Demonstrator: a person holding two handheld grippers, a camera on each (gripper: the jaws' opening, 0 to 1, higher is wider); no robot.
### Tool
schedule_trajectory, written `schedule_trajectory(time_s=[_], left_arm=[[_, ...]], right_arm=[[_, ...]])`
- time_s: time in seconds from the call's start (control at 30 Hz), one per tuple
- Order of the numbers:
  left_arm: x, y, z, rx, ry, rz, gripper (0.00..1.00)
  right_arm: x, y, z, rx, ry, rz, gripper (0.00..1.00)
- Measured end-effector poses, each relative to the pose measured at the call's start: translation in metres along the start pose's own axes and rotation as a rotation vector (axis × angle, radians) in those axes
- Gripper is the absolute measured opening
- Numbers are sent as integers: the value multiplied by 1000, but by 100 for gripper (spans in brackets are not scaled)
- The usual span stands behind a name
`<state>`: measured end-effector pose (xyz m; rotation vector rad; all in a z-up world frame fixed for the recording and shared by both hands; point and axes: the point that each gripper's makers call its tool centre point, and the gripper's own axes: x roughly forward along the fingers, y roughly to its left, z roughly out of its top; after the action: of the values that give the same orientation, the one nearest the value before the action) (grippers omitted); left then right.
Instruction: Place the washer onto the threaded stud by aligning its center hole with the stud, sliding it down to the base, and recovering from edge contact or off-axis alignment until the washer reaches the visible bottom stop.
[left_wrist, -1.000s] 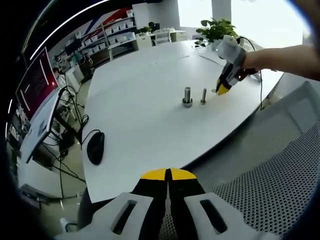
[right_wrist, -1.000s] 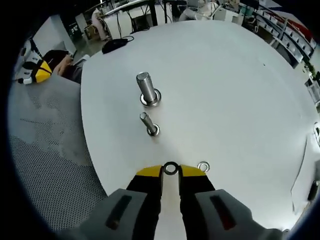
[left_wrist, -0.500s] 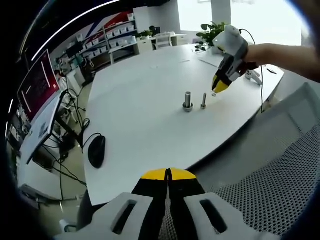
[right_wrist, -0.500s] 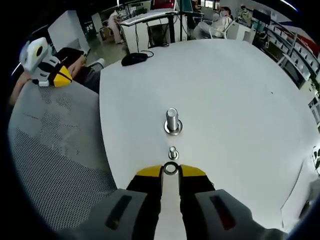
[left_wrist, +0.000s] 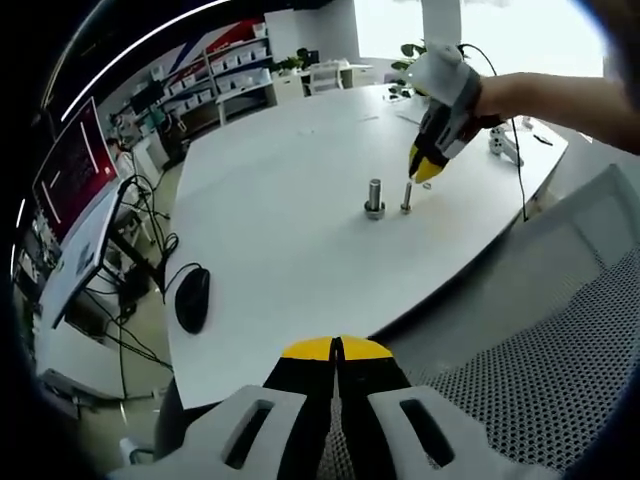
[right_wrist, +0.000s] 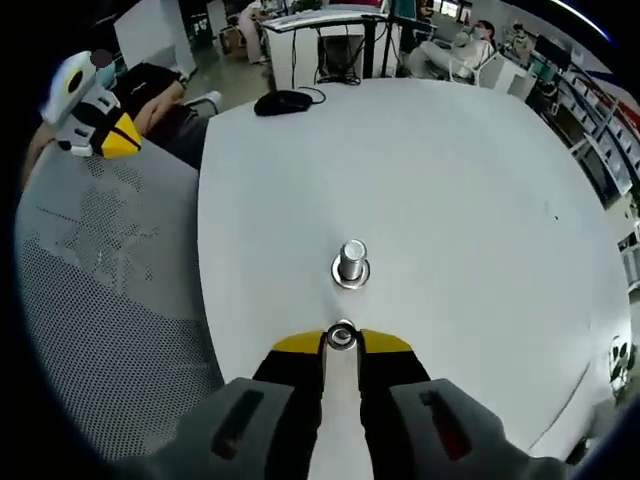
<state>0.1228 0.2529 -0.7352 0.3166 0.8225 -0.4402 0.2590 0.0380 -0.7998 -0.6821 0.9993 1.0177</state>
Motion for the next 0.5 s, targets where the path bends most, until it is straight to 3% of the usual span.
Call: schedule_trajectory(time_s=[0.07,0.5], left_arm=[[-2,1,3,-7,-23,6,0],[1,0,-1,-4,7,0,0]], right_arm=[[1,-1,0,-10,8,0,14],[9,-3,-2,-56,70,14,14]])
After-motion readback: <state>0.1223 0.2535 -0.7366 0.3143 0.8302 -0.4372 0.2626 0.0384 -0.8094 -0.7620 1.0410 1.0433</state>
